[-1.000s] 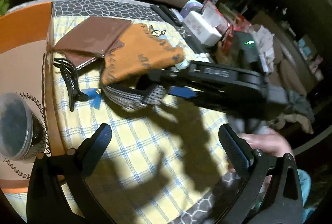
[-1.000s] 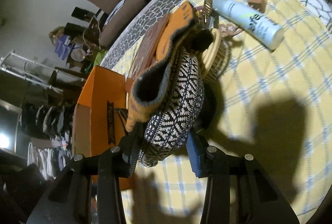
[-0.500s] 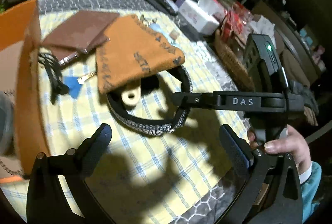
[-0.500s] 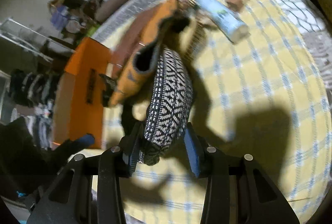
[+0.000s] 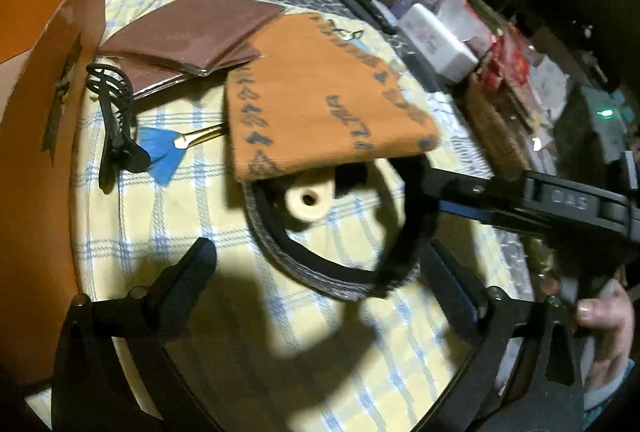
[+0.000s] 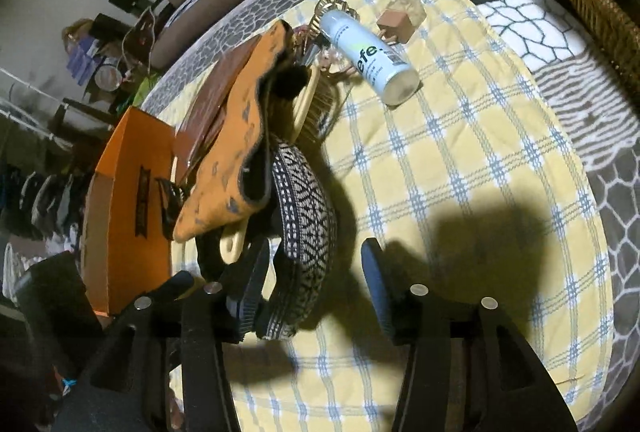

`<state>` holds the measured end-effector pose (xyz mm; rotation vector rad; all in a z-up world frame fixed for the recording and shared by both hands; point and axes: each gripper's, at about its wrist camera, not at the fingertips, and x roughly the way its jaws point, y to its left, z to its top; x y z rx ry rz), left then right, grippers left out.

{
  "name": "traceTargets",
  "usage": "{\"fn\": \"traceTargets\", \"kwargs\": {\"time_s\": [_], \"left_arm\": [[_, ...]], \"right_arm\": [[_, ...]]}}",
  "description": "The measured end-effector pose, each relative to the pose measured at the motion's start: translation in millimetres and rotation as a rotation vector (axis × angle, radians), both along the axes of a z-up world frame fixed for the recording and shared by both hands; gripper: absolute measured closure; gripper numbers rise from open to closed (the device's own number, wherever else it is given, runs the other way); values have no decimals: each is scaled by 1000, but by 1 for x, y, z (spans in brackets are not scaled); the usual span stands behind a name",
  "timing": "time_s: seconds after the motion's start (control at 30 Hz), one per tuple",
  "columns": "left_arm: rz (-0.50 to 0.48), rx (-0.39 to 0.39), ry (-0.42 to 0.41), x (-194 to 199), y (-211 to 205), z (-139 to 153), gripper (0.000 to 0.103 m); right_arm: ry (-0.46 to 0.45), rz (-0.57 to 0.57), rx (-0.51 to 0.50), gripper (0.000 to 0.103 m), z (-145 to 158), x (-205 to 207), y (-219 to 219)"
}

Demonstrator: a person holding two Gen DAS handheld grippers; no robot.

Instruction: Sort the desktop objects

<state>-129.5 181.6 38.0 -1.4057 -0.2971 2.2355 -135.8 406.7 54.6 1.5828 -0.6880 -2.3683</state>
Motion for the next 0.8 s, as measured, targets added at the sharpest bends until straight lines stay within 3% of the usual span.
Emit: {"fn": "traceTargets", "kwargs": {"time_s": [0.03,0.1,0.17,0.33,0.6,0.8], "left_arm": [[-1,-14,-4,-1,1,-4,25],[-9,-32,-19,-4,4,-10,39],[-10,-41,-33,-5,4,-16,39],[-30,-69,-20,-5,6,-18,59],[-44,-78,-4,1,6,-4,62],[-38,-3,44,11,-5,34,62]], "right_arm": [[0,5,6,61,0,-1,-2],[0,20,22,67,-1,-1,-6],[-3,31,52,69,-3,-2,-8],[3,69,121,75,-2,-1,-21],[27,90,140,75,9,4,-22],[89,94,135,76,39,18,-22]]}}
